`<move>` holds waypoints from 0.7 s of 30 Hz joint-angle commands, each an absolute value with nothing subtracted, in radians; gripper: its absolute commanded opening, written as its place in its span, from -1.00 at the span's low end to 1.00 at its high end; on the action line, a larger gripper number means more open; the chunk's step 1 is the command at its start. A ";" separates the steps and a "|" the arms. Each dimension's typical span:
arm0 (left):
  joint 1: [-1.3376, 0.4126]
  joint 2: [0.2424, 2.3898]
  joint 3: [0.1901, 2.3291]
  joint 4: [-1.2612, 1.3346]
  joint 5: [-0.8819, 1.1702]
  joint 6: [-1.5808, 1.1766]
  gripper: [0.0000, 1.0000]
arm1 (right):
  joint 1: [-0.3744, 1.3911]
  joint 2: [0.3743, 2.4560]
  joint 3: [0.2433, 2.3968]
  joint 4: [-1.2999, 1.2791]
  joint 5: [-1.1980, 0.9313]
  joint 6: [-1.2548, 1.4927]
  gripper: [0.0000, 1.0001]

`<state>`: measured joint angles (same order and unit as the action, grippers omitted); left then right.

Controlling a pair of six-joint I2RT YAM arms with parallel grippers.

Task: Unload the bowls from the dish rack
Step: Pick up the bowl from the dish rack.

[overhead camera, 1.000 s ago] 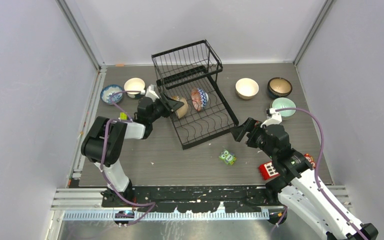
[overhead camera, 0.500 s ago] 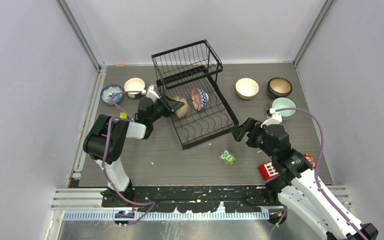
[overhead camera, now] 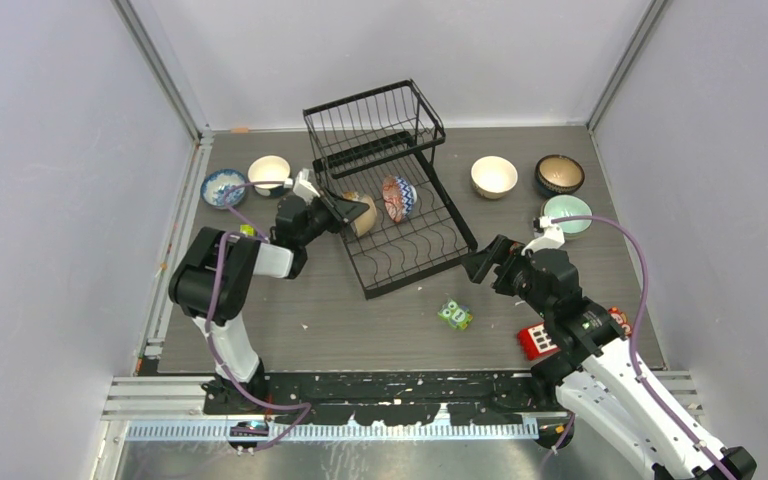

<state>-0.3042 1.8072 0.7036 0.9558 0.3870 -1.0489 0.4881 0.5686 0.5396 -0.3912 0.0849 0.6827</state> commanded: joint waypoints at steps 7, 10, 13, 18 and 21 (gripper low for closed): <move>-0.293 1.839 0.689 1.163 0.390 -1.086 -1.00 | 0.490 0.533 0.566 -0.403 0.108 0.666 0.93; -0.293 1.852 0.692 1.216 0.400 -1.098 -1.00 | 0.491 0.534 0.567 -0.403 0.107 0.667 0.93; -0.293 1.865 0.689 1.280 0.400 -1.110 -0.99 | 0.491 0.539 0.572 -0.403 0.107 0.666 0.93; -0.293 1.886 0.701 1.351 0.411 -1.136 -0.99 | 0.491 0.539 0.570 -0.404 0.107 0.667 0.93; -0.293 1.891 0.703 1.377 0.414 -1.136 -0.99 | 0.491 0.538 0.570 -0.404 0.107 0.666 0.93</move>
<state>-0.3042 1.8992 0.6884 1.1809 0.4084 -1.1271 0.4881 0.5419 0.5396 -0.4206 0.0925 0.6830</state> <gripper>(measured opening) 0.149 0.966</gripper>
